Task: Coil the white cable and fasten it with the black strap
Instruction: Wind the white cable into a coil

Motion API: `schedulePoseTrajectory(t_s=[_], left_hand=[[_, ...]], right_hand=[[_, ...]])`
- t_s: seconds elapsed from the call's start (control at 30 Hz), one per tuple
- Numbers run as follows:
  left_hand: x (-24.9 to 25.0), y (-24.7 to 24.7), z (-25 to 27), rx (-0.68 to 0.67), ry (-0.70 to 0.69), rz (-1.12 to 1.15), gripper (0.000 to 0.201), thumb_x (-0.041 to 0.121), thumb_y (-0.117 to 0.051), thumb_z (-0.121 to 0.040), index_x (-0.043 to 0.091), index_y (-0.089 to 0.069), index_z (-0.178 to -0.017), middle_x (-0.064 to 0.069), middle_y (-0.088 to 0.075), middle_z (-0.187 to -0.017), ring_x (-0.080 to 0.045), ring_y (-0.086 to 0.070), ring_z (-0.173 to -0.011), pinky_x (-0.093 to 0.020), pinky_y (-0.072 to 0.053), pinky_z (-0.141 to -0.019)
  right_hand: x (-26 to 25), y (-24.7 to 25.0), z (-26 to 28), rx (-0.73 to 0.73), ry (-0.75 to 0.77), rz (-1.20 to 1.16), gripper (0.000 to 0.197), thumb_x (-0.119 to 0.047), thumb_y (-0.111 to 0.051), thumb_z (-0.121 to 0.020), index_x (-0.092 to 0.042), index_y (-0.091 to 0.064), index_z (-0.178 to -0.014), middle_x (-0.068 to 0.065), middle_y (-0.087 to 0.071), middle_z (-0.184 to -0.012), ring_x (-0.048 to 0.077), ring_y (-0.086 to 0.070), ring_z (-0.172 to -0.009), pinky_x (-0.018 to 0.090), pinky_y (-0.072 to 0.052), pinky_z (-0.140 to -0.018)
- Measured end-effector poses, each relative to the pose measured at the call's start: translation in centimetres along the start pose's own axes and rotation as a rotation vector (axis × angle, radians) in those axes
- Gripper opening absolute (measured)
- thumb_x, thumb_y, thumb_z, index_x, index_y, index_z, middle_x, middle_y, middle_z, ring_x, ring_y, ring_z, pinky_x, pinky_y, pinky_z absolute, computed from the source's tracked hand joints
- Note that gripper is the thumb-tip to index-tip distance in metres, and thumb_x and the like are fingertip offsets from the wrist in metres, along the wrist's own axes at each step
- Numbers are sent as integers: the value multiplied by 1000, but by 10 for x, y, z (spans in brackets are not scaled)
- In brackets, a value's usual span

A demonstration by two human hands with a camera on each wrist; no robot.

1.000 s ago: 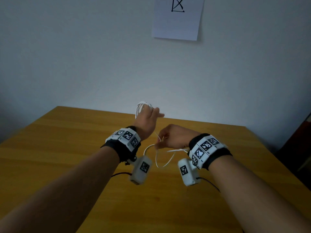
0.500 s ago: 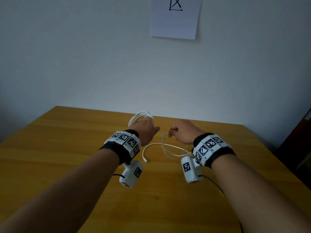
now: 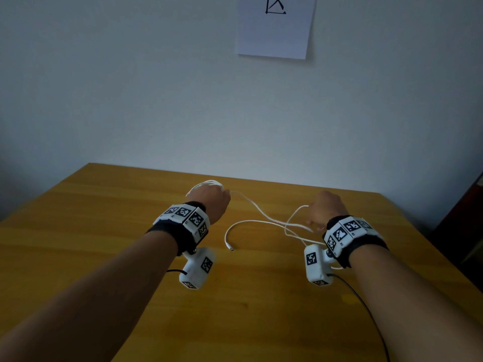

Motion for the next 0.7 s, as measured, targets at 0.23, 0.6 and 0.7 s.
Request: schedulePoseTrajectory(t_s=[0.23,0.6,0.7], left_hand=[[9,-8,2,-99,49,100,42,32,-32,-98,11,-43,-63,-7,-54,-70,-22,-47,-60,-31,-34,-53],[-7,-12,4,-135,202,153,40,30,-36,-95,9,-47,-62,-8,-52,-67,-19,-45,-54,-27,-32,-49],[-11,-10,5,-126,236,161,41,31,-39,-96,9,-49,-63,-6,-52,-66,-19,-48,-56,-28,-33,-49]], right_hand=[[-11,6,3,45,12,-183,32,-16,-48,-101,1,-55,-75,18,-64,-88,30,-59,-72,31,-43,-59],[-68,100,22,356,256,-904,53,-42,-33,-107,-15,-74,-87,5,-80,-93,24,-73,-95,40,-53,-97],[-97,101,30,258,420,-910,49,-40,-38,-107,-11,-74,-88,7,-80,-88,24,-75,-88,36,-57,-85]])
Point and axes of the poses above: each hand's wrist, its own z-axis away from the middle knuckle, its own y-axis out of the back of the hand, x = y × z, the point moved 10 cm from there along -z, towards the middle knuckle
